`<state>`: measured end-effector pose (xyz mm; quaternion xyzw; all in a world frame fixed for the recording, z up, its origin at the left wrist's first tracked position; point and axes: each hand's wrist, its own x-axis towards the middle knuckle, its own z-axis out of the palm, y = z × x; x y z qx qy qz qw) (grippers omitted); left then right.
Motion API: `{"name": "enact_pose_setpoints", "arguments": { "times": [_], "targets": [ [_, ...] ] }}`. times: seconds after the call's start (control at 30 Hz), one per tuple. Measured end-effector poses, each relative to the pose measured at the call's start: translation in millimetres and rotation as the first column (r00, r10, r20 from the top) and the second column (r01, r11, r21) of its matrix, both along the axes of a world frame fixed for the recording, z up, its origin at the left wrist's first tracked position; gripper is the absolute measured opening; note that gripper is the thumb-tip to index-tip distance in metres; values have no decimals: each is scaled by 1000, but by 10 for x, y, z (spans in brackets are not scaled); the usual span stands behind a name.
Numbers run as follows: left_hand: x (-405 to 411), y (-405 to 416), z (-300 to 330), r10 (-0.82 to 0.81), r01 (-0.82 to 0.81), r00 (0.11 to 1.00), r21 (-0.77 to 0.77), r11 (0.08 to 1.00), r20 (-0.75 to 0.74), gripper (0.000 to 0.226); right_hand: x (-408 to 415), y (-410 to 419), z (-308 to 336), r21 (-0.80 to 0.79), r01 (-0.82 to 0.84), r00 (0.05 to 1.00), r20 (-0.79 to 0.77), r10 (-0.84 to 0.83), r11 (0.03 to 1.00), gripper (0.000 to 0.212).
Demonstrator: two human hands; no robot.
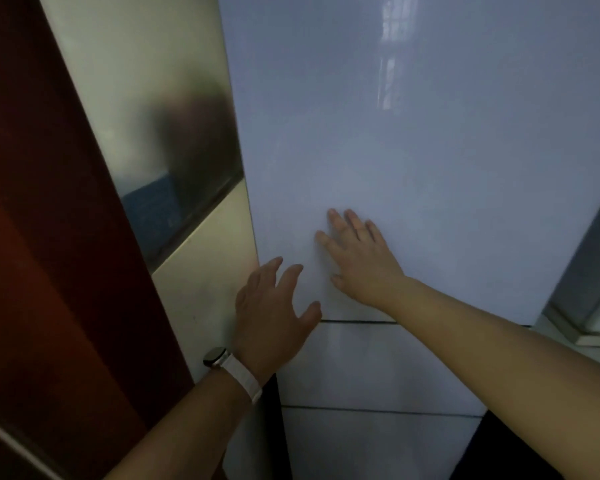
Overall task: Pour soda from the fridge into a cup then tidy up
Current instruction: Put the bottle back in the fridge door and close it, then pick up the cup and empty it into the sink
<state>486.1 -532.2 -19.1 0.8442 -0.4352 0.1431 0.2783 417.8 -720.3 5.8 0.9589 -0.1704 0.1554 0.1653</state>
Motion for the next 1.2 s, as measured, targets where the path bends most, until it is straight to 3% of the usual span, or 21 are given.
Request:
{"name": "enact_pose_setpoints", "arguments": {
  "times": [0.2,0.43,0.63,0.93,1.2],
  "targets": [
    [-139,-75,25,-60,60,997,-1,998,57,69,-440,-52,29,321,-56,997,61,38,945,73],
    [-415,-333,45,-124,121,989,38,992,86,69,-1180,-71,-7,399,-10,989,139,-49,917,69],
    [-773,-616,-48,-286,286,955,8,958,75,67,-1898,-24,-95,355,106,974,150,-168,929,66],
    [-1444,-793,-140,-602,601,799,-60,797,5,66,-2806,517,-111,417,412,856,126,-501,810,69],
    [-2002,-704,-127,-781,777,620,-78,624,-70,66,-3547,1240,-87,413,613,681,156,-715,674,59]
  ]
}}
